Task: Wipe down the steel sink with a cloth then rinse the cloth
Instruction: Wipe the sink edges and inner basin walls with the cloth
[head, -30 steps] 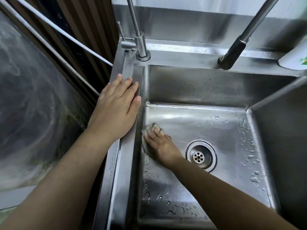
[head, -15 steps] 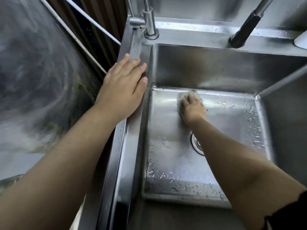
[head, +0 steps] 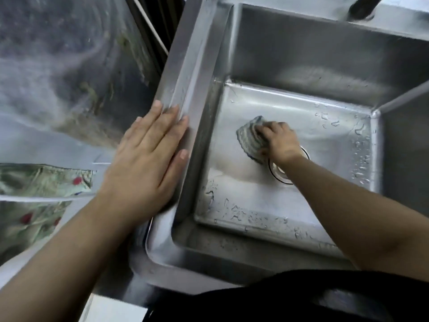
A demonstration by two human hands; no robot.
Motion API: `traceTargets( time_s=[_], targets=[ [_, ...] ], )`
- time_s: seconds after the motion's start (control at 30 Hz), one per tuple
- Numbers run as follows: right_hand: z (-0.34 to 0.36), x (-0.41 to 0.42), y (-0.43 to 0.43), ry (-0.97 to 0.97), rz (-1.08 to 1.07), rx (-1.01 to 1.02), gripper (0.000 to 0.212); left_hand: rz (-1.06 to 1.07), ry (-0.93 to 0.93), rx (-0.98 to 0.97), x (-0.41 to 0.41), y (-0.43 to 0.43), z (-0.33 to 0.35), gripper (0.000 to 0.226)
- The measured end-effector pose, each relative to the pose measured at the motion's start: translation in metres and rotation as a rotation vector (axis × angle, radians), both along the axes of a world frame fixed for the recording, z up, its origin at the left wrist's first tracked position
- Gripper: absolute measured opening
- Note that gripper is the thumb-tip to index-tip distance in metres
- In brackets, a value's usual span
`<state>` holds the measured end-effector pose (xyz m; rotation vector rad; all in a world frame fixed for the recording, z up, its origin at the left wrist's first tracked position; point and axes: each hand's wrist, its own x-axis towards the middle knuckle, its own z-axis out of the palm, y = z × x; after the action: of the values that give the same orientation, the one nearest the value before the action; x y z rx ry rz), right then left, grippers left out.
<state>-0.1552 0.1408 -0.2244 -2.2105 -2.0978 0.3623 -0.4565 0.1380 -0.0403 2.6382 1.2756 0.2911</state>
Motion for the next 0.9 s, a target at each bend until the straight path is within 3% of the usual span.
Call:
traceTargets(
  time_s=[0.1,0.23,0.33,0.4,0.5,0.57,0.63,0.7,0.8,0.9],
  targets=[
    [0.004,-0.053,-0.006,0.095,0.122,-0.120,0.043,0.018,0.013,-0.011,-0.006,-0.016,0.002,0.052],
    [0.007,-0.119,-0.067,0.299,0.650,-0.207,0.025,0.028,0.042,-0.030,-0.013,-0.032,-0.005,0.053],
    [0.000,-0.095,-0.067,0.291,1.023,-0.208,0.014,0.024,0.049,-0.001,-0.013,-0.034,-0.009,0.052],
    [-0.004,-0.061,-0.043,0.248,0.998,-0.203,0.028,0.022,0.049,0.007,-0.014,-0.034,-0.009,0.052],
    [0.000,-0.025,-0.009,0.147,0.480,-0.122,0.034,0.023,0.050,0.016,-0.013,-0.033,-0.010,0.052],
    [0.005,-0.035,-0.002,0.098,0.252,-0.190,0.041,0.019,0.044,0.016,-0.013,-0.034,-0.010,0.051],
    [0.016,-0.063,-0.010,0.160,0.276,-0.269,0.034,0.015,0.043,0.016,-0.013,-0.033,-0.011,0.051],
    [0.012,-0.086,-0.036,0.267,0.506,-0.229,0.024,0.013,0.052,0.016,-0.013,-0.033,-0.010,0.052],
    [0.006,-0.077,-0.073,0.184,0.887,-0.344,0.026,0.006,0.075,0.009,-0.013,-0.033,-0.011,0.053],
    [0.024,-0.050,-0.085,0.094,0.844,-0.597,0.043,0.004,0.096,-0.006,-0.012,-0.034,-0.012,0.054]
  ],
)
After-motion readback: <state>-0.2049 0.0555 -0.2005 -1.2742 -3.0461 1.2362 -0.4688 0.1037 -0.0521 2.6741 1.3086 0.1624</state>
